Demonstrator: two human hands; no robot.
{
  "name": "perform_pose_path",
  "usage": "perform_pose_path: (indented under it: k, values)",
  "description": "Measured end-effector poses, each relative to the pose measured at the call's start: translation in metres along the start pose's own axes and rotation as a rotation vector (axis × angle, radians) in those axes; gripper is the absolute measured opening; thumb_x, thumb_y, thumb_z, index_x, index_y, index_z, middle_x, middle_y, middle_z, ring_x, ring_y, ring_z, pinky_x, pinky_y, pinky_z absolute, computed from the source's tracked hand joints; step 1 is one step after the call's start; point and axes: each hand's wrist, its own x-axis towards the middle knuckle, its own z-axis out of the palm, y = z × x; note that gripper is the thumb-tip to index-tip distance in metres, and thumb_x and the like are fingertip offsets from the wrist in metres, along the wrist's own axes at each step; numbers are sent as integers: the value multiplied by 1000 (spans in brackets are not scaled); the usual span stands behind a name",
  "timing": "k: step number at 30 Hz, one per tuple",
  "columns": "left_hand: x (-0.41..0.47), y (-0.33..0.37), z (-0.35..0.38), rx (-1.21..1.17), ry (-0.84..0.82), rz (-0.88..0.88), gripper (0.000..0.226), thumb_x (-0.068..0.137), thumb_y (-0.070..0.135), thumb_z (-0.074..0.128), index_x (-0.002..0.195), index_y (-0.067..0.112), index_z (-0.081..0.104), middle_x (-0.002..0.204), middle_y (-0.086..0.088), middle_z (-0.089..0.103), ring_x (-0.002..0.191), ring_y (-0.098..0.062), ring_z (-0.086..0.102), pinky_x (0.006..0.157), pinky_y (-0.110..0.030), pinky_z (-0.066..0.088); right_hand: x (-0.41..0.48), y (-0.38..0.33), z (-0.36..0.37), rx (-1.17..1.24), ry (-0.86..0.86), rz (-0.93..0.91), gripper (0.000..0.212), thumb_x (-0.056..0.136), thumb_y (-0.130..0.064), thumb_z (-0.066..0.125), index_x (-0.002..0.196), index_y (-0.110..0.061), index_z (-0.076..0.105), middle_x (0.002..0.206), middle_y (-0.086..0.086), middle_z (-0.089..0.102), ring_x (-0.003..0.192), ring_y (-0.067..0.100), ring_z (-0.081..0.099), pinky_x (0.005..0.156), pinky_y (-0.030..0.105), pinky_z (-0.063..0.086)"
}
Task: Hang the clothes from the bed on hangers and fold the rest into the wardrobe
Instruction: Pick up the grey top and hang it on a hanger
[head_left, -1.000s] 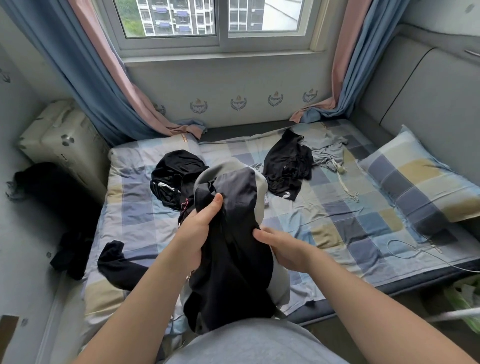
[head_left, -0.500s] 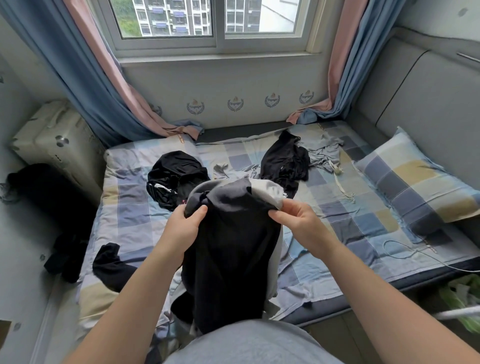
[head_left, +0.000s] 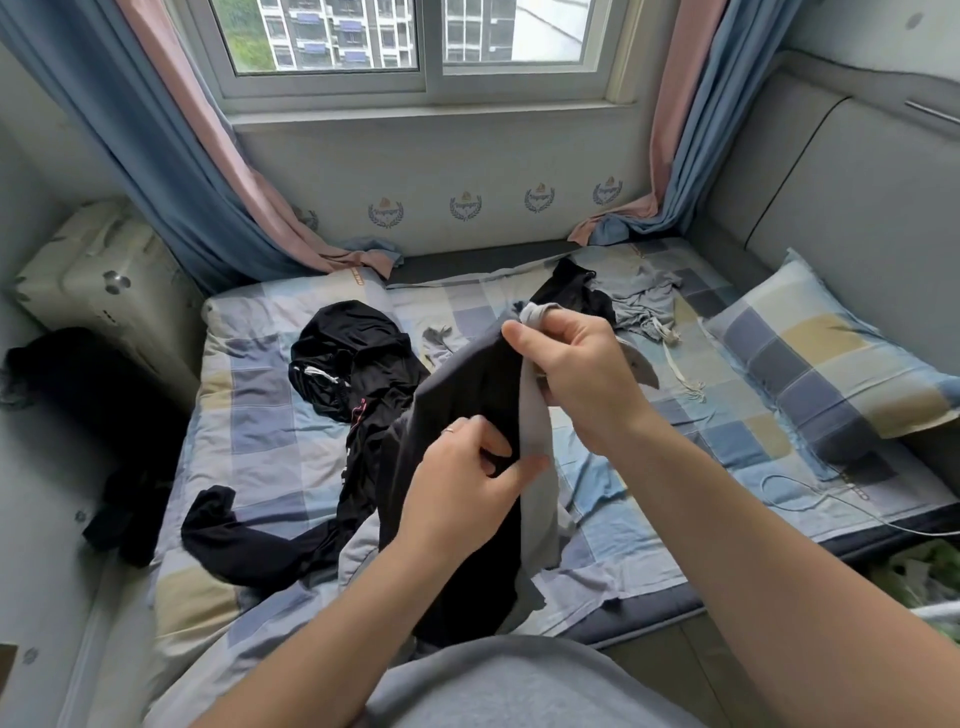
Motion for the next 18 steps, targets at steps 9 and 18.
perform_pose_path:
  k: [9,18]
  values:
    - [11,-22,18,68,8,-135,30,100,37,53,84,12,54,80,-5,65,74,-31,60,63,-40,47,5,-8,10,96,71,116,26,98,-22,64,93,3,67,85,20,65,78,32,66,71,56,61]
    - [19,-42,-23,-375,36,-164,30,103,22,54,76,25,65,64,14,52,60,-5,42,56,-25,33,20,16,-31,-17,75,239,17,102,-18,56,106,-14,73,101,2,77,98,25,73,65,37,62]
